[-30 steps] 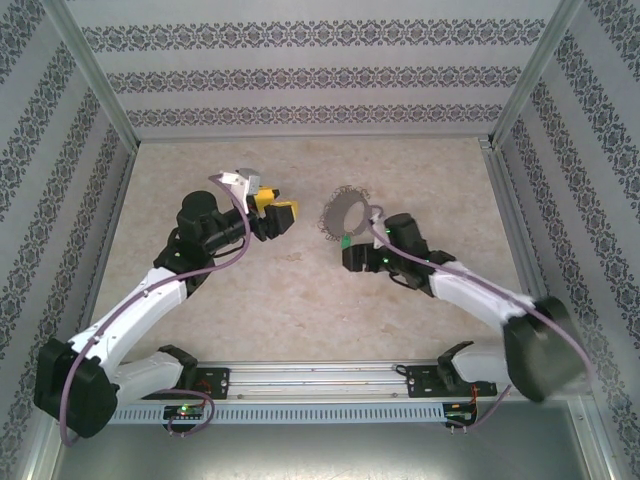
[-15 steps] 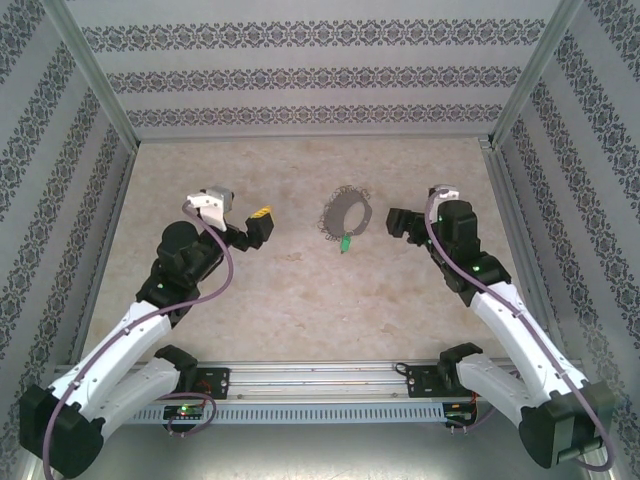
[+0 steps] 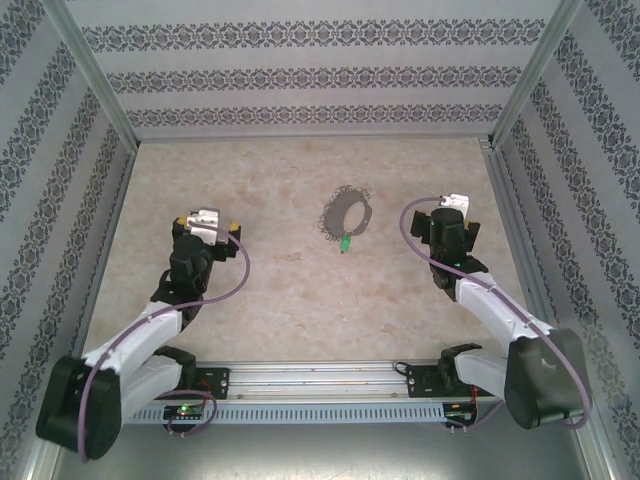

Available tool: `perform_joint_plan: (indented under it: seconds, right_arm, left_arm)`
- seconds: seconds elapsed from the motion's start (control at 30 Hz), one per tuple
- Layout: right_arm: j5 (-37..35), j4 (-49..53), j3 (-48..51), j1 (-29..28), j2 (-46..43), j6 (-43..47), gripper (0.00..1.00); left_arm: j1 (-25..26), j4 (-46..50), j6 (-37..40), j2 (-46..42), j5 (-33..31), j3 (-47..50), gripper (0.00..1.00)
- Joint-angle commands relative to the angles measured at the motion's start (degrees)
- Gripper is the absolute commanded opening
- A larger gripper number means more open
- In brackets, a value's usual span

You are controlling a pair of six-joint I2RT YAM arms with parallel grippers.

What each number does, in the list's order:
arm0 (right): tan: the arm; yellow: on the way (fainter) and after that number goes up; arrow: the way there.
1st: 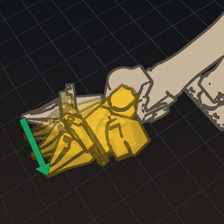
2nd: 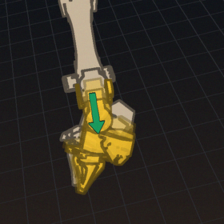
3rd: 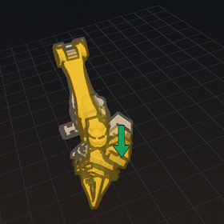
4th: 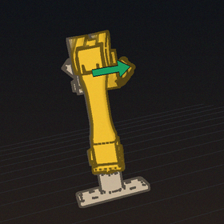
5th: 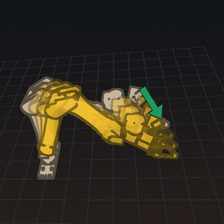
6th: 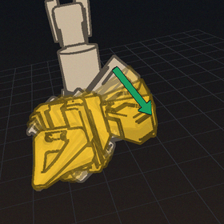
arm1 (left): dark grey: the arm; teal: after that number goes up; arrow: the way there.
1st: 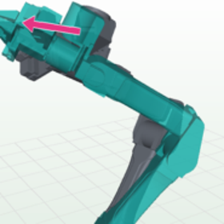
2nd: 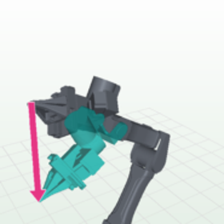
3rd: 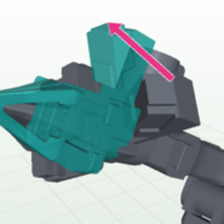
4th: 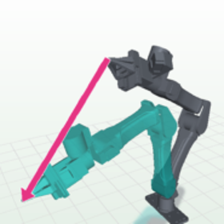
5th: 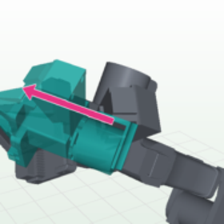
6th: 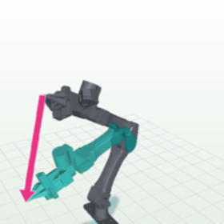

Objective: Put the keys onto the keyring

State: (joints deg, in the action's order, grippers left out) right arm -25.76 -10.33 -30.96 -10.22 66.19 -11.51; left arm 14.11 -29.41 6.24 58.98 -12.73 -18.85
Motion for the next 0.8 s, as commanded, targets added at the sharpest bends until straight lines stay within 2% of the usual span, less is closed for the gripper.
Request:
perform_joint_plan:
  seconds: [0.0,0.13,0.2,0.27,0.4,0.47,0.53,0.57,0.6,0.63,0.7,0.77]
  right_arm:
    - [-1.8,-10.1,2.7,1.7,3.8,4.4,0.98]
    - [0.5,-20.4,6.0,4.4,9.4,5.6,0.98]
    - [3.5,-21.3,6.2,4.8,8.8,7.7,0.98]
    - [5.1,-28.6,8.9,5.3,9.2,9.0,0.98]
    - [11.7,-40.2,14.0,6.4,10.8,8.7,0.98]
    - [13.9,-47.7,15.3,6.4,15.8,9.7,0.98]
    - [14.6,-57.5,15.7,6.2,23.0,10.5,0.98]
    - [15.1,-54.8,14.8,6.2,23.0,10.7,0.98]
    - [16.3,-45.5,12.4,6.5,20.4,10.4,0.98]
    - [18.1,-40.4,9.7,7.3,19.5,9.9,0.98]
    - [21.5,-43.9,9.6,9.5,21.4,8.3,0.98]
    - [21.6,-40.6,8.9,9.5,20.4,8.5,0.98]
  left_arm:
    - [-1.3,-16.9,-0.1,8.0,0.1,4.0,1.00]
    - [-3.2,-30.7,2.4,20.5,1.9,5.3,1.00]
    - [-4.9,-33.2,1.6,23.0,3.4,5.2,1.00]
    - [-7.6,-35.1,-0.6,25.7,7.3,5.6,1.00]
    - [-9.3,-47.0,-1.1,34.7,9.6,6.4,1.00]
    - [-10.1,-37.2,-1.9,31.2,11.2,4.1,1.00]
    - [-10.3,-34.8,-1.6,31.6,12.5,2.6,1.00]
    - [-10.6,-34.9,-1.9,32.2,12.4,1.9,1.00]
    - [-10.8,-31.6,-2.4,31.5,12.3,0.7,1.00]
    - [-11.1,-28.1,-2.9,31.2,12.2,-0.8,1.00]
    - [-13.4,-23.5,-5.6,31.8,12.7,-3.8,1.00]
    - [-14.6,-21.3,-6.4,31.6,14.3,-4.3,1.00]
